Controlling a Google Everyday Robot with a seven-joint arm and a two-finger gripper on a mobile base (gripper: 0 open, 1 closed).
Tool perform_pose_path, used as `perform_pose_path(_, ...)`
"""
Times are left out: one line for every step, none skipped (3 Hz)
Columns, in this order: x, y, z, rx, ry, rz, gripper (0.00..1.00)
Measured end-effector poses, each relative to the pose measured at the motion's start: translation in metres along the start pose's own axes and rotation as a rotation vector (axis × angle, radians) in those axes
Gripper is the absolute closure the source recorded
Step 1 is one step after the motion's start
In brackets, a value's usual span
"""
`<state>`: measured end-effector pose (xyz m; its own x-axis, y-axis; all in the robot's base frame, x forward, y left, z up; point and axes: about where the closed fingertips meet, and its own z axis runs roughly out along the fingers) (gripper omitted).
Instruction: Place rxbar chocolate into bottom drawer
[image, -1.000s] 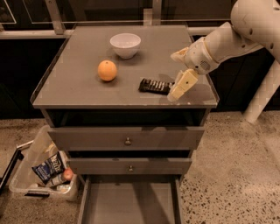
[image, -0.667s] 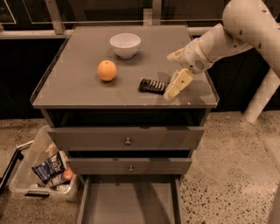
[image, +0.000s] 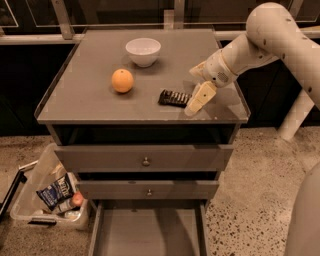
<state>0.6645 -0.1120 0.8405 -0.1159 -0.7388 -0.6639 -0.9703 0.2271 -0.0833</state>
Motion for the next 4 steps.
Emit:
perform_pose_path(0.0050, -0.0042, 0.0067, -0.005, 0.004, 0.015, 0.00)
perform_pose_path(0.0050, -0.0042, 0.0068, -0.005, 0.004, 0.015, 0.19)
perform_pose_path(0.0050, -0.0042, 0.0068, -0.005, 0.004, 0.015, 0.42)
perform_pose_path(0.0050, -0.0042, 0.0068, -0.006, 0.004, 0.015, 0.65)
